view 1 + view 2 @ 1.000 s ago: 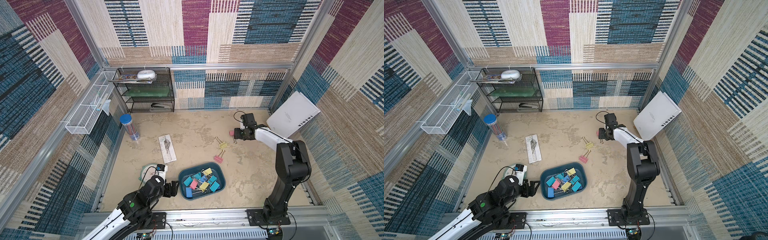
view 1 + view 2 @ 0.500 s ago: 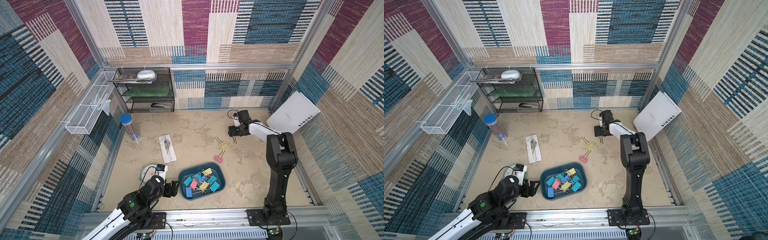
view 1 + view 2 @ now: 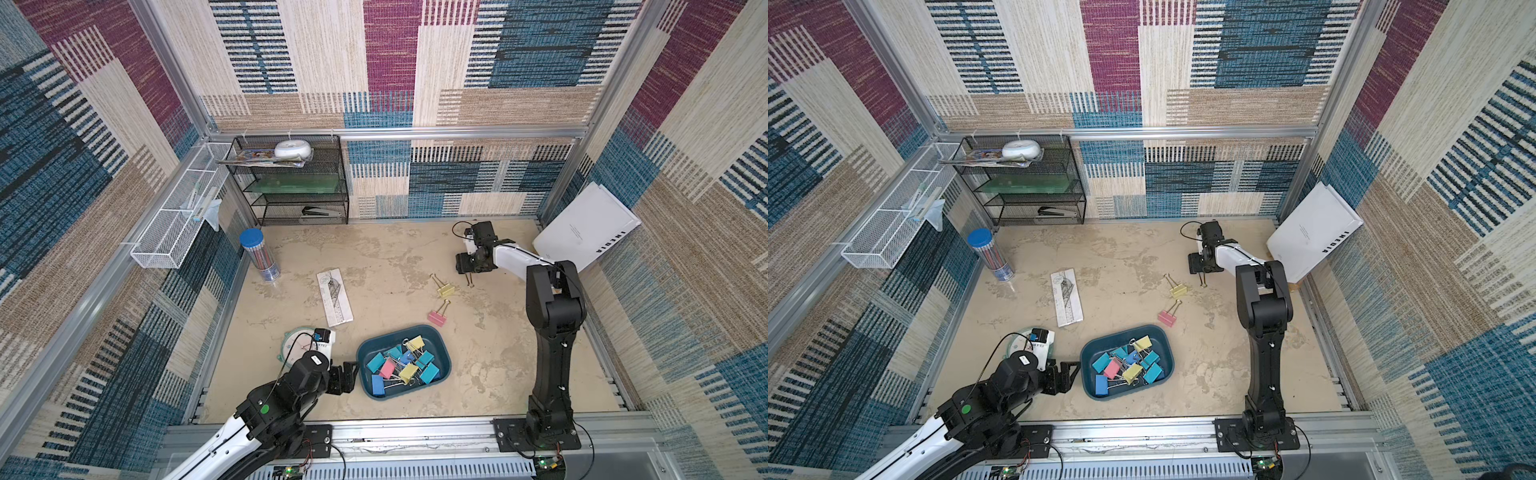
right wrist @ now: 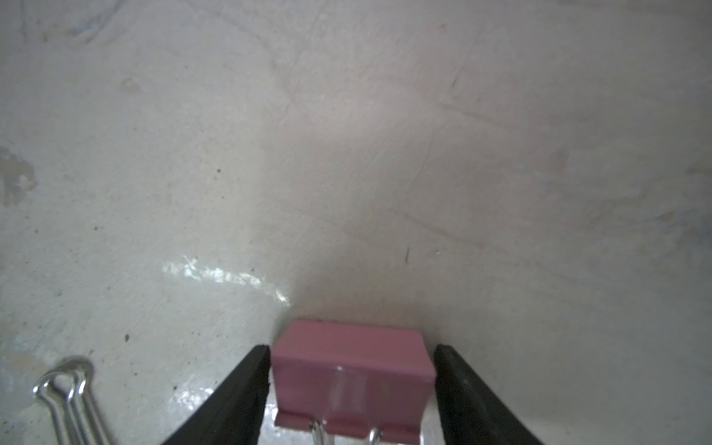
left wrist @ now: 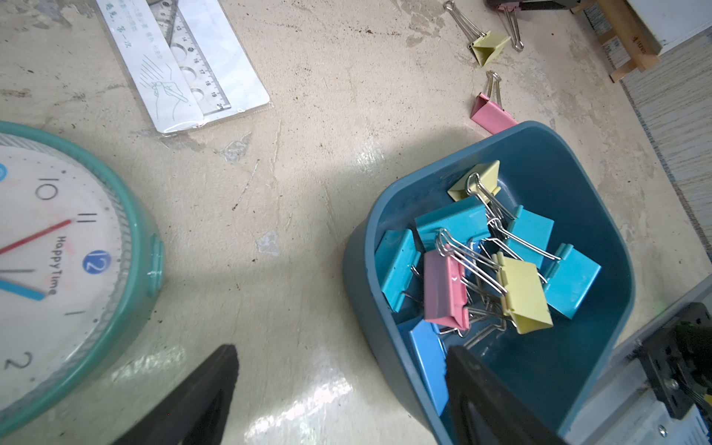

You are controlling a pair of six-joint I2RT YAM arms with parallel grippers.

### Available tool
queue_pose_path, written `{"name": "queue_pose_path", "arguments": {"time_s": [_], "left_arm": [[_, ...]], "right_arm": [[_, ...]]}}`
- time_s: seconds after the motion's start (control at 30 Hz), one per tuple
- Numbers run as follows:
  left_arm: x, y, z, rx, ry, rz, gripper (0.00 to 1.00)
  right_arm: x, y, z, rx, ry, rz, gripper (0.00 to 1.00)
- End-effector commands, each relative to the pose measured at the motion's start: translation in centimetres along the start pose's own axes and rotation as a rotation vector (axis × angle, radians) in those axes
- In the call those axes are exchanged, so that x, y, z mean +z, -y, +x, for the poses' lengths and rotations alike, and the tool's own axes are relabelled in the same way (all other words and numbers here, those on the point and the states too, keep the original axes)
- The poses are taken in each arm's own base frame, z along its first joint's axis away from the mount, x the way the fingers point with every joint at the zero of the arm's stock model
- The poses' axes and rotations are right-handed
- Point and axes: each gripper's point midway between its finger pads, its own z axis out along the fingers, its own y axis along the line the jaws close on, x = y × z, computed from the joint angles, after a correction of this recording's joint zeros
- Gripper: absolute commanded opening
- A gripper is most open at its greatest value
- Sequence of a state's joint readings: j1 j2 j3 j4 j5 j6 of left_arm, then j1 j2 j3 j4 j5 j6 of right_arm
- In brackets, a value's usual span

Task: Put the binder clips in the storage box
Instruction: Pick up the binder clip at the center of the board, then place the binder clip in the storage box.

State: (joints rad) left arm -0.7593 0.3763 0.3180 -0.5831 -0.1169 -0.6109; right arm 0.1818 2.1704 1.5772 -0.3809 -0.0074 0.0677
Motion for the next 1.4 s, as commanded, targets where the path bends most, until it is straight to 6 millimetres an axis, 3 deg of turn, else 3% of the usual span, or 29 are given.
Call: {"name": "queue_pose_path", "arguments": {"time_s": [0.0,0.17,0.33,0.43,0.5,0.63,0.7,0.8,0.9,1.1,1.27,1.37], "left_arm": [[0.0,0.2,-0.5,0.001,0.021,0.005,0.88],[0.0,0.2,-0.5,0.002,0.020,0.005,0.88],[0.0,0.2,-0.5,0.001,0.020,0.005,0.88],[0.0,0.2,-0.5,0.001,0.021,0.005,0.88],[-0.1,0.2,-0.6,0.001,0.022,0.006,0.88],[0.0,0.2,-0.5,0.000,0.020,0.005,0.88],[-0.1,0.2,-0.6,-0.001,0.023,0.006,0.88],[-0.1,0.2,-0.5,0.001,0.022,0.008,0.88],[-0.1,0.3,-0.6,0.000,0.024,0.010,0.88],[-0.1,0.2,-0.6,-0.001,0.026,0.006,0.88],[-0.1,0.2,-0.6,0.001,0.025,0.009,0.88],[-0.1,0.2,-0.6,0.000,0.026,0.010,0.88]], "right_arm": [[0.5,-0.2,0.7,0.018,-0.034,-0.014,0.59],[-0.9,0.3,0.2,0.034,0.001,0.019,0.49],[-5.1,-0.3,-2.4,0.016,0.102,0.018,0.48],[-8.6,-3.0,-3.5,-0.045,0.161,-0.029,0.48],[-11.0,-6.7,-3.1,-0.117,0.182,-0.129,0.48],[-14.5,-14.8,1.3,-0.278,0.171,-0.252,0.49],[-16.4,-20.0,5.2,-0.376,0.164,-0.387,0.49],[-18.2,-25.5,11.4,-0.513,0.143,-0.528,0.49],[-18.8,-27.6,15.4,-0.579,0.120,-0.578,0.49],[-20.6,-31.9,19.6,-0.665,0.109,-0.697,0.50],[-19.6,-34.0,22.6,-0.776,0.061,-0.726,0.52],[-18.7,-34.4,23.1,-0.834,0.063,-0.730,0.53]]}}
